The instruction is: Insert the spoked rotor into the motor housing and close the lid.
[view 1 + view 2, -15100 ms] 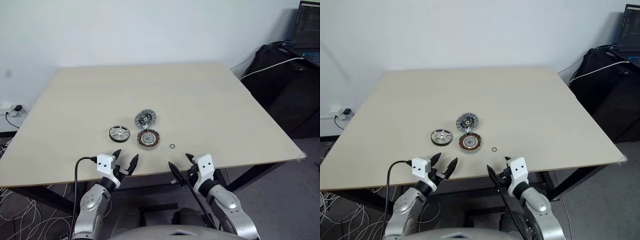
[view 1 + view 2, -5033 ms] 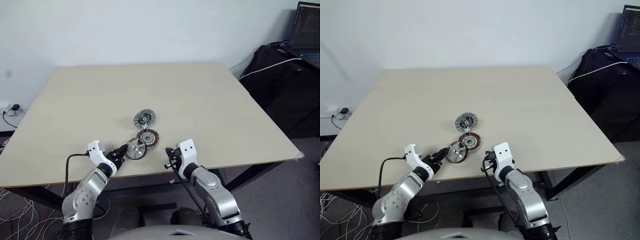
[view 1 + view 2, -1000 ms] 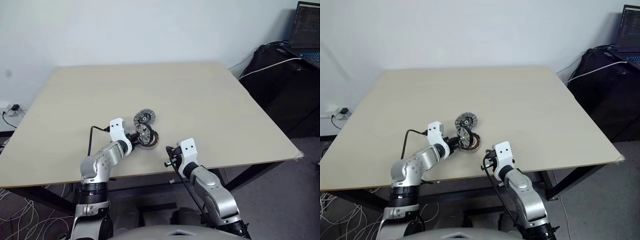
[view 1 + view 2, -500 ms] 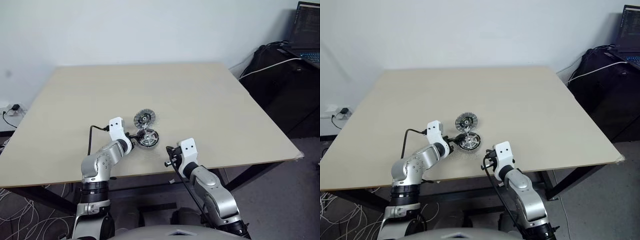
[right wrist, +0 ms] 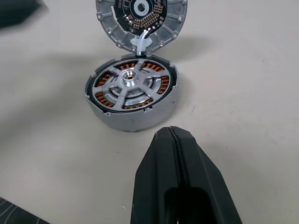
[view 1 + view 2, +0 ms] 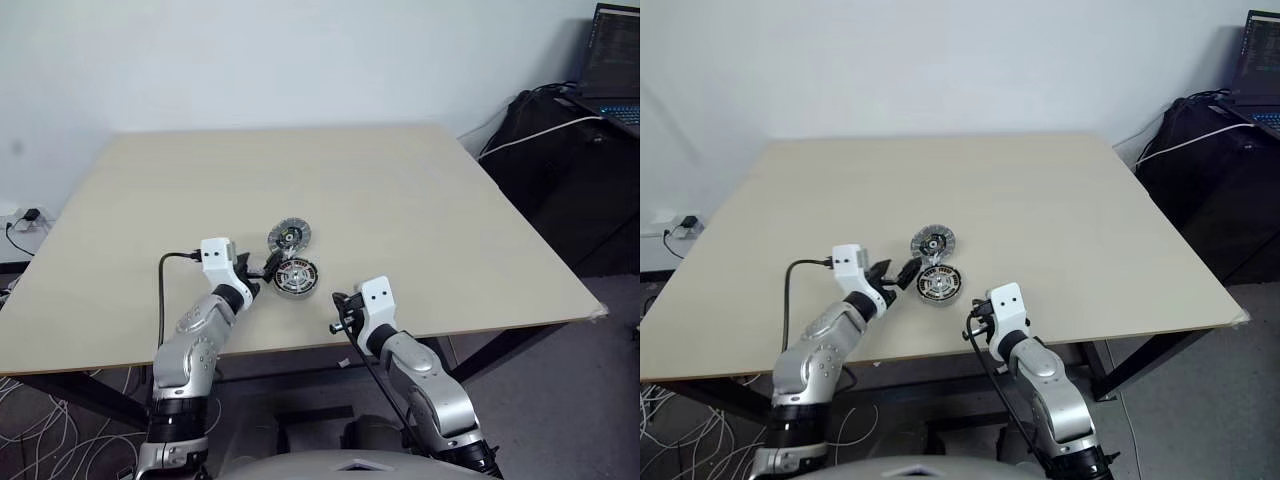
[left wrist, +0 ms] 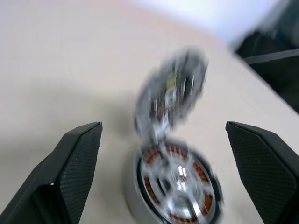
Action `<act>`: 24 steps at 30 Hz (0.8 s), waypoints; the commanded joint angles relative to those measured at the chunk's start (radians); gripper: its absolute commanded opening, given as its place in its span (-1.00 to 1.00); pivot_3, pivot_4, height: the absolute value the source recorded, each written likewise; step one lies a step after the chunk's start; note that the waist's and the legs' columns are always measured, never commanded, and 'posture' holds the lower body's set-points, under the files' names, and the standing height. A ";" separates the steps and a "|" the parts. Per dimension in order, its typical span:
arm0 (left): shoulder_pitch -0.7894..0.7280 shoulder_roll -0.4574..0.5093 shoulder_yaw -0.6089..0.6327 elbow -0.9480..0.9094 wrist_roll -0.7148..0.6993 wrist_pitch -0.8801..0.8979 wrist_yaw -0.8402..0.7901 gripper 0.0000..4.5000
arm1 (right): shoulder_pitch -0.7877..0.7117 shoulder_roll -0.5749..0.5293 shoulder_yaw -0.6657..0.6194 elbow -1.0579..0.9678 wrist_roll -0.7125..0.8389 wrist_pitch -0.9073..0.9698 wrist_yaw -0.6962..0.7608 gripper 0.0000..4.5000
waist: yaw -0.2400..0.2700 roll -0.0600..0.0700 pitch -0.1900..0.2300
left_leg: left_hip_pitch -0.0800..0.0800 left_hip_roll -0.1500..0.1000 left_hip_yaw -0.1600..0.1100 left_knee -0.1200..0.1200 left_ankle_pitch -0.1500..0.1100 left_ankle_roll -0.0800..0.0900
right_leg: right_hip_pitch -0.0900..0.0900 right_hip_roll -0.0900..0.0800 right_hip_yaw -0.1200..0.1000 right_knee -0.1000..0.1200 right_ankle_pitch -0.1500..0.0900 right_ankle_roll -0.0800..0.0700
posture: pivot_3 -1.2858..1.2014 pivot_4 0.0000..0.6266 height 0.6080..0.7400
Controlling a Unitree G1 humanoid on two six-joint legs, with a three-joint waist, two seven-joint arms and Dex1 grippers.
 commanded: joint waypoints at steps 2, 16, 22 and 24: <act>0.061 0.002 -0.009 0.032 0.090 -0.262 -0.004 0.99 | -0.030 0.001 -0.001 -0.026 0.000 -0.019 0.008 -1.00 | 0.000 0.000 0.000 | 0.000 0.000 0.000 0.000 0.000 0.000 | 0.000 0.000 0.000 0.000 0.000 0.000 | 0.03 -1.00 1.00; 0.196 0.023 -0.087 0.108 0.157 -0.411 -0.055 -0.75 | -0.301 0.046 0.027 0.221 -0.056 -0.040 0.017 -1.00 | -0.002 0.001 0.000 | 0.000 0.001 0.000 0.000 0.000 0.001 | 0.000 0.002 -0.002 0.000 0.000 0.000 | 0.03 -1.00 1.00; 0.196 0.069 -0.136 0.109 0.142 -0.424 -0.142 -0.99 | -0.442 0.086 0.040 0.379 -0.082 -0.045 0.021 -1.00 | -0.005 0.002 0.001 | 0.000 0.001 0.001 0.000 0.000 0.001 | 0.000 0.005 -0.002 0.000 0.000 0.000 | 0.03 -1.00 1.00; 0.193 0.079 -0.147 0.107 0.132 -0.417 -0.168 -0.99 | -0.483 0.100 0.044 0.431 -0.092 -0.052 0.024 -1.00 | -0.005 0.002 0.001 | 0.000 0.001 0.001 0.000 0.000 0.001 | 0.000 0.007 -0.002 0.001 0.000 0.000 | 0.03 -1.00 1.00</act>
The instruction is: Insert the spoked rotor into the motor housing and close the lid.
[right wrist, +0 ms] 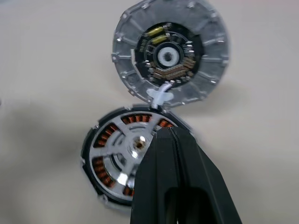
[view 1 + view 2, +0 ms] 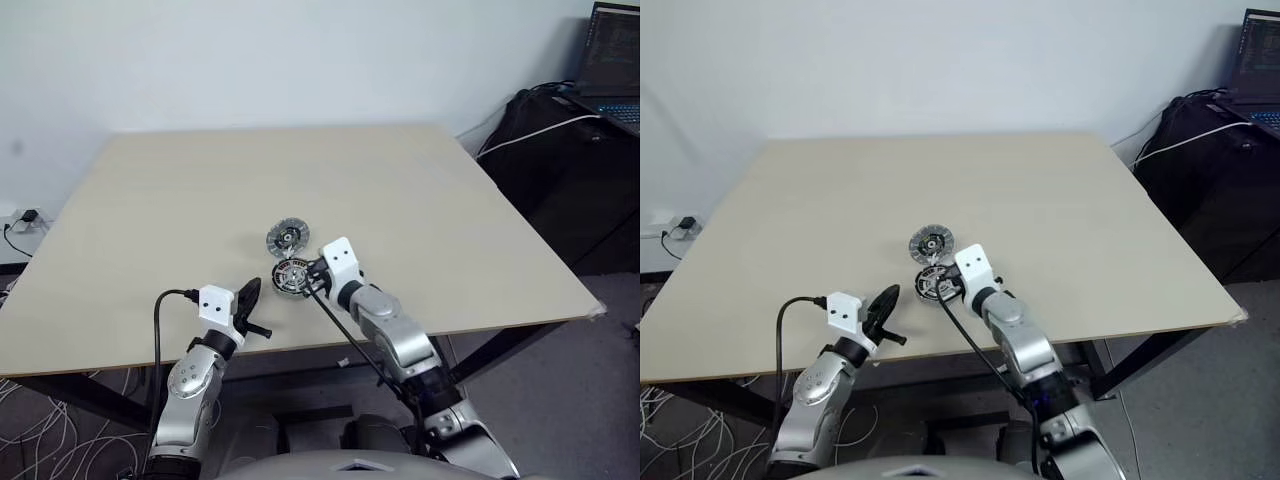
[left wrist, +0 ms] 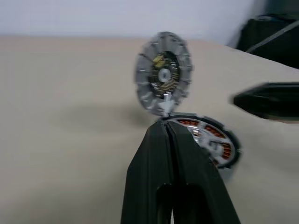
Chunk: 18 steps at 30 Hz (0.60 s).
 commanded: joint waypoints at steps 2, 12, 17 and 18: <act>-0.015 0.018 -0.030 -0.023 -0.021 -0.013 -0.064 -0.99 | -0.093 0.031 0.000 0.085 -0.017 -0.041 0.010 -1.00 | 0.000 0.000 0.000 | 0.000 0.000 0.000 0.000 0.000 0.000 | 0.000 0.000 0.000 0.000 0.000 0.000 | 0.03 -1.00 1.00; -0.017 0.024 -0.028 -0.050 -0.044 0.012 -0.088 -0.99 | -0.164 0.065 0.009 0.312 -0.048 -0.077 0.043 -1.00 | -0.010 0.001 0.000 | 0.001 0.000 0.001 0.000 0.000 0.000 | 0.001 0.001 0.000 0.000 0.000 0.000 | 0.03 -1.00 1.00; -0.024 0.029 -0.025 -0.031 -0.043 0.004 -0.091 -0.99 | -0.159 0.062 0.015 0.369 -0.066 -0.046 0.054 -1.00 | -0.015 0.005 -0.004 | 0.003 0.001 0.002 0.000 0.000 0.000 | 0.002 0.002 0.001 0.001 0.000 0.000 | 0.03 -1.00 1.00; -0.025 0.029 -0.025 -0.029 -0.044 0.004 -0.091 -0.99 | -0.153 0.060 0.014 0.357 -0.065 -0.050 0.057 -1.00 | -0.015 0.006 -0.005 | 0.003 0.001 0.002 0.000 0.000 0.000 | 0.002 0.002 0.001 0.001 0.000 0.000 | 0.03 -1.00 1.00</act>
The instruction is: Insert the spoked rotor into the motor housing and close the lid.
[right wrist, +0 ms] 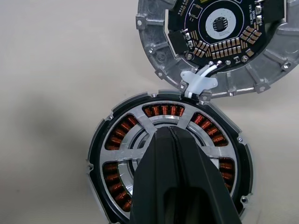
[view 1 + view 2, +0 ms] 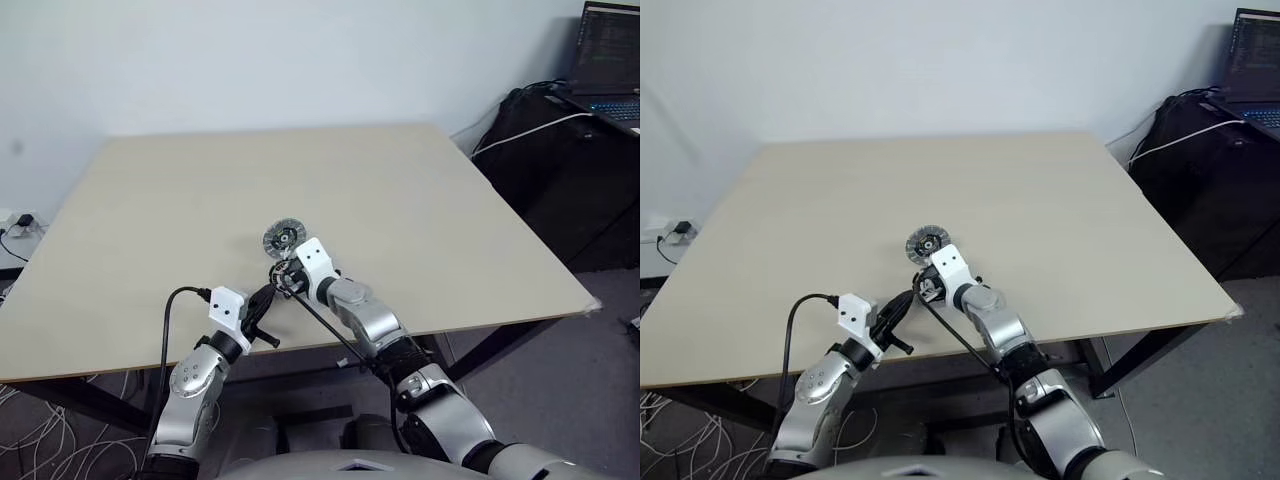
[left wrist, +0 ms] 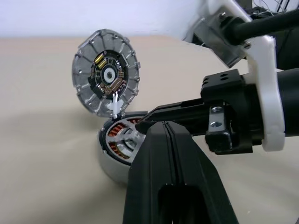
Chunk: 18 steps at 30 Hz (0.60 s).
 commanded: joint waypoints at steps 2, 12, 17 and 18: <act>-0.019 0.004 0.004 -0.021 -0.015 -0.010 -0.008 -0.99 | 0.028 -0.012 -0.006 -0.050 0.003 0.002 0.033 -1.00 | 0.001 0.002 -0.002 | 0.000 0.000 0.000 0.000 0.000 0.000 | 0.000 0.000 0.000 0.000 0.000 0.000 | 0.03 -1.00 1.00; -0.020 0.008 -0.002 -0.005 -0.027 0.008 -0.024 -1.00 | 0.097 -0.195 0.077 -0.409 0.008 0.058 0.260 -0.83 | 0.004 0.003 -0.001 | -0.001 0.001 0.000 0.000 0.000 0.000 | -0.001 0.001 0.001 0.000 0.000 0.000 | 0.03 -1.00 1.00; -0.024 0.004 -0.008 0.000 -0.025 0.014 -0.028 -1.00 | 0.070 -0.264 0.128 -0.423 -0.021 0.065 0.331 -0.20 | 0.006 0.002 -0.001 | -0.001 0.003 0.000 0.001 0.000 0.000 | -0.002 0.002 0.001 0.000 0.000 0.000 | 0.03 -1.00 1.00; -0.024 0.004 -0.009 -0.001 -0.024 0.016 -0.028 -1.00 | 0.054 -0.282 0.152 -0.413 -0.044 0.052 0.347 -0.06 | 0.006 0.002 -0.001 | -0.001 0.003 0.000 0.001 0.000 0.000 | -0.002 0.002 0.001 0.000 0.000 -0.001 | 0.03 -1.00 1.00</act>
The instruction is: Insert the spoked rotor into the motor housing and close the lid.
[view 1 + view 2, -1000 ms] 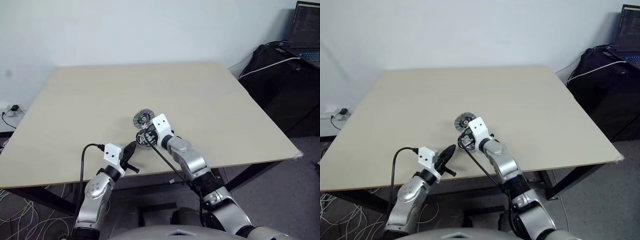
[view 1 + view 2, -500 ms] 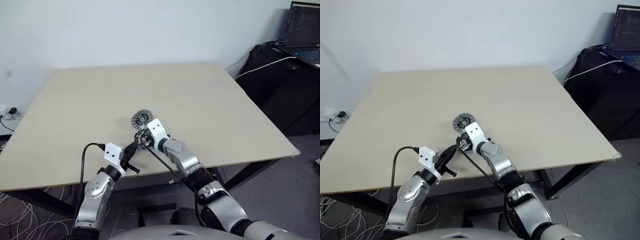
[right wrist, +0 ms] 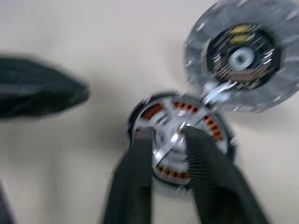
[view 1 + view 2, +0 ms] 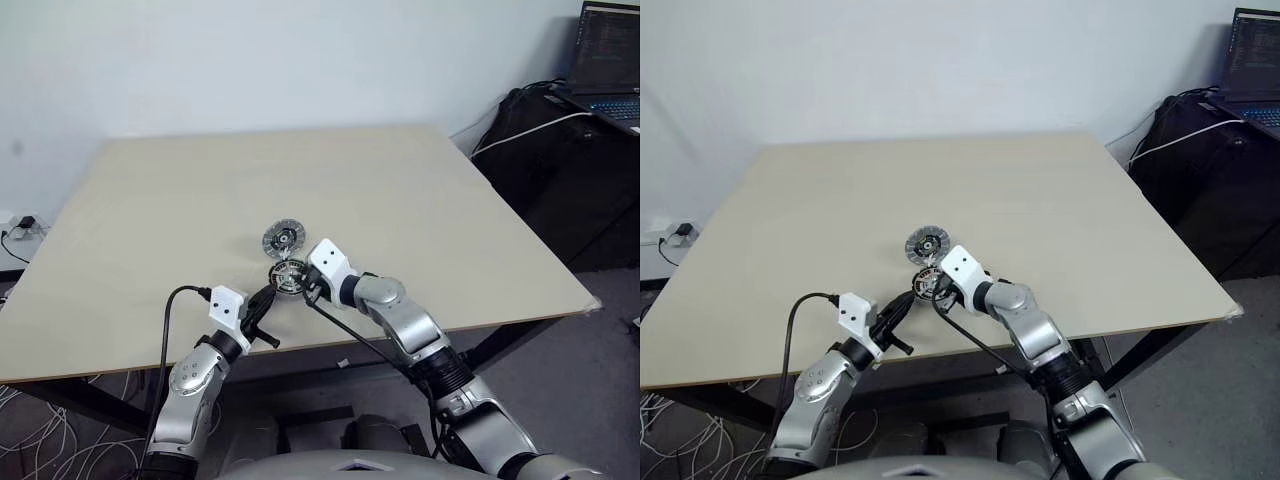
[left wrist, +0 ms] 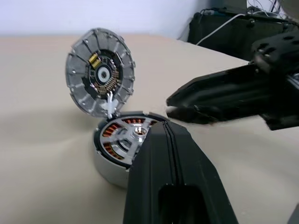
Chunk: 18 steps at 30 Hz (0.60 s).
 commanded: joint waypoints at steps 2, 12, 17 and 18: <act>-0.017 -0.003 -0.005 -0.011 -0.007 0.000 -0.004 -1.00 | -0.080 -0.055 0.080 -0.003 -0.088 -0.056 0.062 0.23 | 0.000 0.000 0.000 | 0.000 0.000 0.000 0.000 0.000 0.000 | 0.000 0.000 0.000 0.000 0.000 0.000 | 0.03 -1.00 1.00; 0.011 0.004 -0.019 -0.018 0.014 -0.069 -0.024 -1.00 | -0.280 -0.117 0.264 0.227 -0.303 -0.344 0.162 0.49 | 0.003 -0.001 0.000 | 0.000 0.000 0.001 0.001 0.000 0.000 | 0.000 0.001 0.000 0.000 0.000 -0.001 | 0.03 -1.00 1.00; 0.038 0.023 -0.024 -0.024 0.012 -0.078 -0.040 -1.00 | -0.347 -0.116 0.315 0.359 -0.384 -0.476 0.195 0.49 | 0.002 -0.001 0.001 | 0.000 0.000 0.001 0.001 0.000 0.000 | 0.000 0.001 0.001 0.000 0.000 -0.001 | 0.03 -1.00 1.00; 0.041 0.025 -0.024 -0.024 0.013 -0.076 -0.040 -1.00 | -0.353 -0.114 0.315 0.376 -0.392 -0.491 0.198 0.49 | 0.002 -0.001 0.000 | 0.000 0.000 0.001 0.001 0.000 0.000 | 0.000 0.001 0.001 0.000 0.001 -0.001 | 0.03 -1.00 1.00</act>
